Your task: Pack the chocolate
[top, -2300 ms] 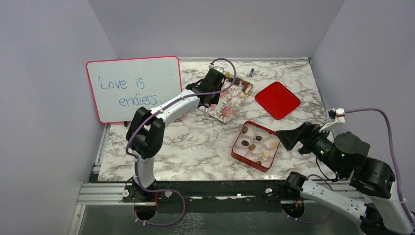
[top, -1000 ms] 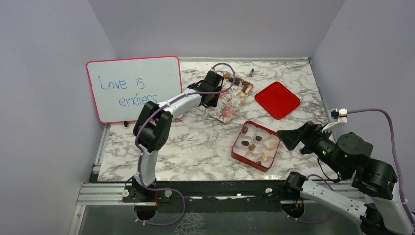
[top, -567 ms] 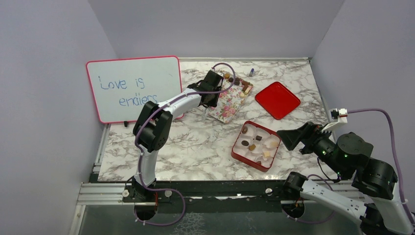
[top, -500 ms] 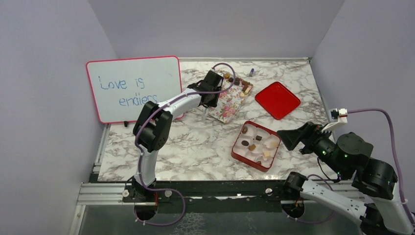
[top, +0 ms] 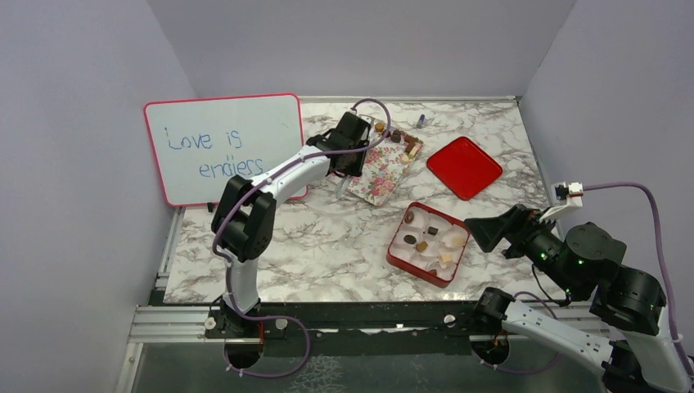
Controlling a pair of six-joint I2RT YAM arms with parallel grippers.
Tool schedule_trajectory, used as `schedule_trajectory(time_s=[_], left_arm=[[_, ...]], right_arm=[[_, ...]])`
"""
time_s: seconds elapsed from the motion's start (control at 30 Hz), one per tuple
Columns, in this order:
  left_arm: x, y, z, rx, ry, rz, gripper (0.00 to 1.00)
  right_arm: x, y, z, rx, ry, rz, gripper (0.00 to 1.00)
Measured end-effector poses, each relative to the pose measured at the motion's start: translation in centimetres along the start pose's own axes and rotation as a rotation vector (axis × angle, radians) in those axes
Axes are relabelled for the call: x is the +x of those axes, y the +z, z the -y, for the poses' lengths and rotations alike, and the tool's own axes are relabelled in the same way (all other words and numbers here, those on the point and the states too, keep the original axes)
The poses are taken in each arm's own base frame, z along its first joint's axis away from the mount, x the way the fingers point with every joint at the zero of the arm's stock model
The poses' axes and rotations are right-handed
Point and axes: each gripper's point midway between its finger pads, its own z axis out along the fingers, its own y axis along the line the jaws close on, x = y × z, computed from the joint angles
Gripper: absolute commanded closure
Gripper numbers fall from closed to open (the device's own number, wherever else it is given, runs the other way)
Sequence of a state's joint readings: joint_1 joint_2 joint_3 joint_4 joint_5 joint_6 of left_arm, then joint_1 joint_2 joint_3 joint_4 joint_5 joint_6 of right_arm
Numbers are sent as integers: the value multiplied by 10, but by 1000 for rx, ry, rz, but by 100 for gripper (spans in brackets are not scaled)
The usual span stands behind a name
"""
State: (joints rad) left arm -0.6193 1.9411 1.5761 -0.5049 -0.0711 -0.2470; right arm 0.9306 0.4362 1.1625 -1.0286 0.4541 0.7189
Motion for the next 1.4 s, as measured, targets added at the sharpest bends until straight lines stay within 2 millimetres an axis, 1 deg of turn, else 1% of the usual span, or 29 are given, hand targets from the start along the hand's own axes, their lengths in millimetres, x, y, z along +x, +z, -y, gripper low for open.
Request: schedule_trajectory(time_s=[0.17,0.33,0.43,0.57,0.67,0.7,0.83,0.87,1.07,1.2,1.3,1.4], left_arm=[[-8,-20,8,38,-11,22,100],[-10,-42,19,107,-16,30,100],[-10,-58,31,162,-10,32,100],[-4,-81,55,246,21,25,100],[9,-96,76,306,63,3,100],[13,-100,79,317,72,-5,100],[38,-119,99,381,128,-50,100],[46,-125,107,408,152,-59,100],[84,-153,133,534,244,-118,100],[103,-165,141,599,273,-156,97],[112,-171,143,640,283,-178,96],[116,-173,143,656,290,-185,95]], right_arm=[[1,-1,1,1,-1,-1,6],[1,-1,1,1,-1,-1,6],[1,-1,1,1,1,-1,6],[0,-3,2,-1,7,2,6],[1,-3,2,-1,7,1,6],[1,-3,3,1,6,0,6],[1,-3,3,1,6,-1,6],[1,-3,3,1,6,-1,6],[1,-3,3,2,5,0,6],[1,-3,3,3,4,-2,6],[1,-2,3,4,4,-3,6],[1,-2,3,4,4,-2,6]])
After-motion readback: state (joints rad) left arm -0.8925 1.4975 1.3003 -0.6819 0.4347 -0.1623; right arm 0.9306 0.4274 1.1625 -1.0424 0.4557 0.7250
